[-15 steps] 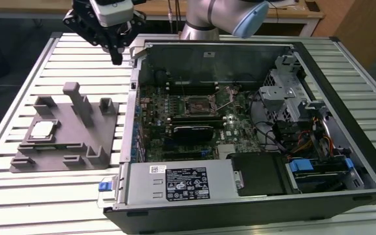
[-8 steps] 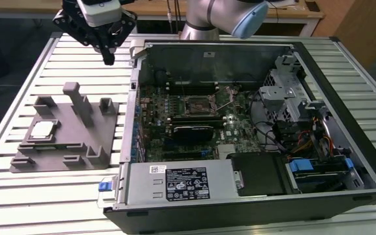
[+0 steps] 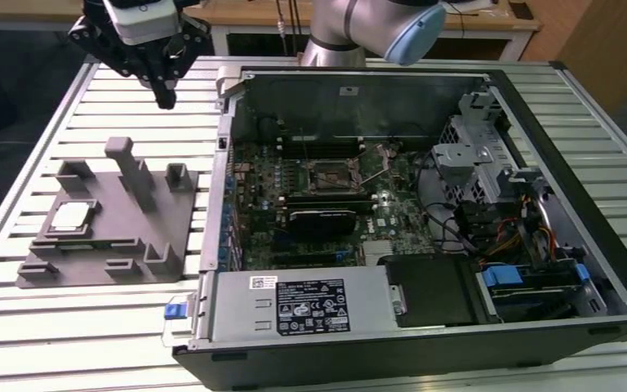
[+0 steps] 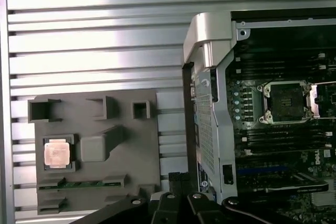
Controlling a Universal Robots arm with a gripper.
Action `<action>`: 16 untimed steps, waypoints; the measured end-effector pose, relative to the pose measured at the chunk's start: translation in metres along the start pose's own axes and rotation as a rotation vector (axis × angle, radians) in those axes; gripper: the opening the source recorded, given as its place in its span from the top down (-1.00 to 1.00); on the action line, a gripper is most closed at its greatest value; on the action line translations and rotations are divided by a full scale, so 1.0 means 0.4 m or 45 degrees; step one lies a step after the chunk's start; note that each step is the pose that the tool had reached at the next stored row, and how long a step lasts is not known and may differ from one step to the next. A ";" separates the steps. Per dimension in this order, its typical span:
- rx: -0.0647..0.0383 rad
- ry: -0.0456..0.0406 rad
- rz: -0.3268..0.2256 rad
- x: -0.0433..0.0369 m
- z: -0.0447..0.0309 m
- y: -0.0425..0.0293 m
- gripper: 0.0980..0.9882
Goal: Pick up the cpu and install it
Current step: 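Reach for the cpu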
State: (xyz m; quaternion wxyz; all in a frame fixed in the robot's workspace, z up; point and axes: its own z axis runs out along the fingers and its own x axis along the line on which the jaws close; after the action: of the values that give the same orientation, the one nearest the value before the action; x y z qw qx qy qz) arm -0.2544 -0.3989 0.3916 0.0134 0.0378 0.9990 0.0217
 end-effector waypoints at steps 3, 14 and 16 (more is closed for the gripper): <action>0.000 0.000 0.000 0.017 0.000 -0.001 0.98; 0.000 0.000 0.000 0.078 0.000 -0.006 0.98; 0.000 0.000 0.000 0.089 -0.001 -0.007 0.98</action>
State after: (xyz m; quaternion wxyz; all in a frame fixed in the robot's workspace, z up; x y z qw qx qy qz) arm -0.2900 -0.3989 0.3908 0.0136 0.0379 0.9990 0.0217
